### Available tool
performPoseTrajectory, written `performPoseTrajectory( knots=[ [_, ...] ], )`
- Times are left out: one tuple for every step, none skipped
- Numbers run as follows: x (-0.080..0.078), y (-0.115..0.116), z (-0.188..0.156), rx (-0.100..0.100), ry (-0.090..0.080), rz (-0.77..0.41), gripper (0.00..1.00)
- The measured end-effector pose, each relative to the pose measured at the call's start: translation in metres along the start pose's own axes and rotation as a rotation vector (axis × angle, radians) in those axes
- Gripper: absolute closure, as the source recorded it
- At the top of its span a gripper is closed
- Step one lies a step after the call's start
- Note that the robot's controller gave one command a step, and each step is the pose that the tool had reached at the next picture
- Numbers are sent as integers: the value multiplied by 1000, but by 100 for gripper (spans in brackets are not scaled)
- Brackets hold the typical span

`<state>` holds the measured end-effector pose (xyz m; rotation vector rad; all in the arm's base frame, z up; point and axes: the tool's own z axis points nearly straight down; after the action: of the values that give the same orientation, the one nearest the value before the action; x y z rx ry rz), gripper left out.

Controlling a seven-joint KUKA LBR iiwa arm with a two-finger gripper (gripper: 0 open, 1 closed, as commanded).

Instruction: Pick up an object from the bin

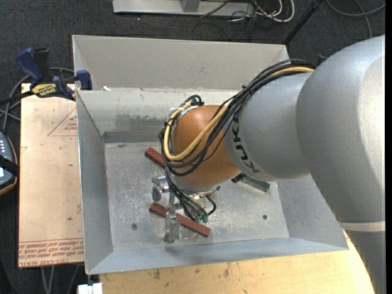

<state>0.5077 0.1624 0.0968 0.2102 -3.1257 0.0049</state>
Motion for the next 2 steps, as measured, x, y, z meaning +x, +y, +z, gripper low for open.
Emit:
performPoseTrajectory(
  knots=[
    [-12, -46, 29, -2, -7, 85, 0],
    [-12, -43, 27, -5, -9, 81, 100]
  ],
)
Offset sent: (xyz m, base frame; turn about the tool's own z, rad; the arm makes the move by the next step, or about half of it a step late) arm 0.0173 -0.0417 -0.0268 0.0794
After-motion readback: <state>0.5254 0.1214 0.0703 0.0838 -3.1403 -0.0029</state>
